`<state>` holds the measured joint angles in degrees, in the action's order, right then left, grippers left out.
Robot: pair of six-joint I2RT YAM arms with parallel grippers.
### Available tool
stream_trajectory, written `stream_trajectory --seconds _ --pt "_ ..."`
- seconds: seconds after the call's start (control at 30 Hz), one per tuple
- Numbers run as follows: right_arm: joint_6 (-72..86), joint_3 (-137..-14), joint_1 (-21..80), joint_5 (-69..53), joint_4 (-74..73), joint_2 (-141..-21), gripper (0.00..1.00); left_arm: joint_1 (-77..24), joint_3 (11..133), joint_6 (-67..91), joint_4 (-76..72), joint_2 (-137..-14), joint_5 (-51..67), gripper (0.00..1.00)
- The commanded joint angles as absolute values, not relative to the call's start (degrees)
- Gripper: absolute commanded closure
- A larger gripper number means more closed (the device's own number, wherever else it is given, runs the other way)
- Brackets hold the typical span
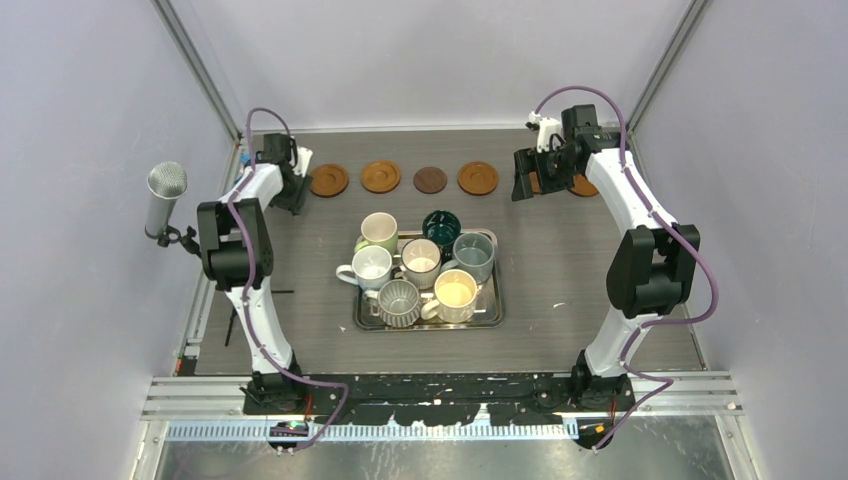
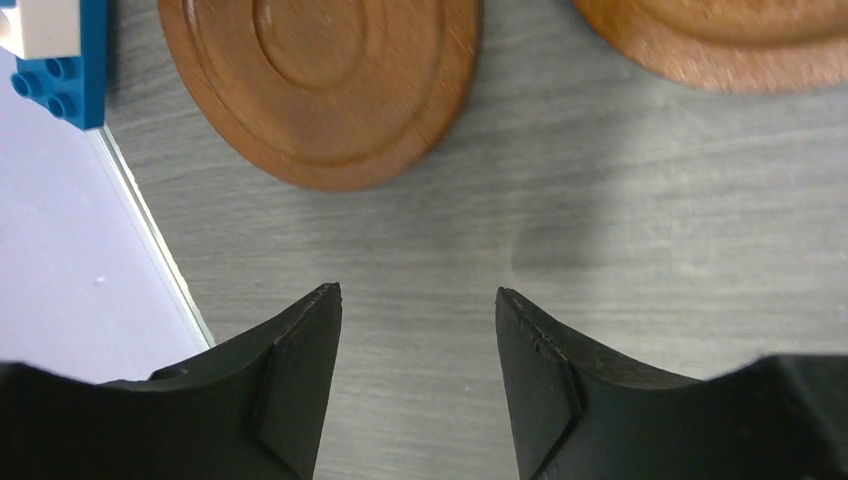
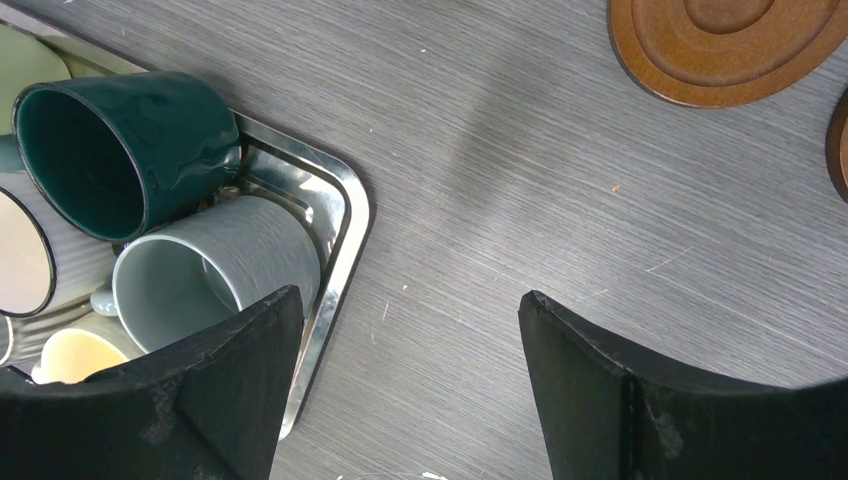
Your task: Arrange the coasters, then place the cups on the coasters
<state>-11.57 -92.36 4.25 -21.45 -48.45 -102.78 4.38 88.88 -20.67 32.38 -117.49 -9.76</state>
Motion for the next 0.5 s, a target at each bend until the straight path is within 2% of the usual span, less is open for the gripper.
stream_trajectory --seconds 0.0,0.47 --pt "-10.72 -92.90 3.79 -20.50 -47.39 -101.77 0.17 5.49 93.77 -16.97 29.27 -120.43 -11.03 0.41" --pt "-10.56 -93.17 3.74 -20.30 -47.37 -102.04 0.17 6.87 101.69 -15.64 29.31 -127.34 -11.15 0.45"
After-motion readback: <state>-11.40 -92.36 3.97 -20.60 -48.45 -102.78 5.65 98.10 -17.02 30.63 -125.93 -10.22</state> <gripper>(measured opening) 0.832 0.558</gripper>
